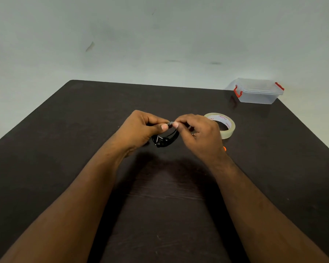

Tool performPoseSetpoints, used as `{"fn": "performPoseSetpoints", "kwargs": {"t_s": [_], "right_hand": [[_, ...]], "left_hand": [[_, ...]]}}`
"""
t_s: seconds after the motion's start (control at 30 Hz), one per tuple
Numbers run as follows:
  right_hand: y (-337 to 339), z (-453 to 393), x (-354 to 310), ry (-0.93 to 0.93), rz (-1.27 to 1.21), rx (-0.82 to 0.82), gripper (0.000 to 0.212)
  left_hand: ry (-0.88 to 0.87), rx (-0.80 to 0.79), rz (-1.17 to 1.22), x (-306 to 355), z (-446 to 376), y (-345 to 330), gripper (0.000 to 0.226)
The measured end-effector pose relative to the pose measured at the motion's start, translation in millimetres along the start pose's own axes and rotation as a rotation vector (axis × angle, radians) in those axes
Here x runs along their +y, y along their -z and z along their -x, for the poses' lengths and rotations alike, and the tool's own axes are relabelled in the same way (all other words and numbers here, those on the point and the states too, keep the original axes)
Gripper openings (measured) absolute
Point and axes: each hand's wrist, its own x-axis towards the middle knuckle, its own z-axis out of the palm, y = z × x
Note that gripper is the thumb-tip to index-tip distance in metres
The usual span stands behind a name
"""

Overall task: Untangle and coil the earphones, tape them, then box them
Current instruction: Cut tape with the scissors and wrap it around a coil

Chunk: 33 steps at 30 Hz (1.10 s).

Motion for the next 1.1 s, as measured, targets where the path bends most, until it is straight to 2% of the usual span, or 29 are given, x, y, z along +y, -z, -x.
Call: {"fn": "performPoseSetpoints", "kwargs": {"t_s": [0.1, 0.17, 0.27, 0.37, 0.47, 0.57, 0.63, 0.77, 0.83, 0.9, 0.97, 1.03, 1.1], "right_hand": [[0.5, -0.6, -5.3, -0.132, -0.128, -0.013, 0.011], [1.4, -3.6, -9.6, -0.304, -0.277, -0.039, 0.006], [5.7, -10.4, -14.8, -0.607, -0.543, -0.091, 0.013], [12.7, -14.3, -15.5, -0.863, -0.805, -0.150, 0.015], [15.3, -15.6, -13.8, -1.041, -1.099, -0.169, 0.024], [10.6, -15.3, -13.8, -1.192, -1.202, -0.165, 0.027], [7.5, -15.2, -14.2, -1.220, -1.200, -0.134, 0.029], [7.8, -15.7, -16.8, -1.196, -1.147, -0.052, 0.026], [6.1, -15.1, -15.0, -1.145, -1.061, 0.074, 0.021], [4.8, -13.5, -11.9, -0.904, -0.844, 0.251, 0.017], [6.5, -11.1, -7.8, -0.517, -0.545, 0.330, 0.013], [7.1, -8.3, -3.7, -0.145, -0.286, 0.226, 0.005], [2.8, -5.2, 0.6, 0.060, -0.087, 0.106, 0.016]], "left_hand": [[-0.091, 0.001, -0.170, -1.0, -0.4, 0.2, 0.018], [-0.182, 0.022, -0.321, -1.7, -1.9, 0.2, 0.020], [-0.334, 0.031, -0.510, -2.5, -2.3, -0.2, 0.020], [-0.473, 0.083, -0.553, -3.7, -2.3, -2.5, 0.020], [-0.574, 0.167, -0.584, -5.1, -3.2, -4.8, 0.023], [-0.623, 0.221, -0.597, -5.9, -2.0, -8.2, 0.022], [-0.644, 0.245, -0.580, -5.7, -0.7, -11.0, 0.020], [-0.588, 0.255, -0.520, -3.9, -0.1, -10.3, 0.017], [-0.540, 0.242, -0.488, -3.9, -0.6, -9.4, 0.016], [-0.501, 0.251, -0.442, -5.2, -1.6, -9.1, 0.015], [-0.472, 0.270, -0.419, -7.1, -3.4, -8.1, 0.013], [-0.442, 0.259, -0.408, -7.1, -3.3, -7.2, 0.012], [-0.446, 0.234, -0.417, -5.9, -2.1, -6.6, 0.012]]}}
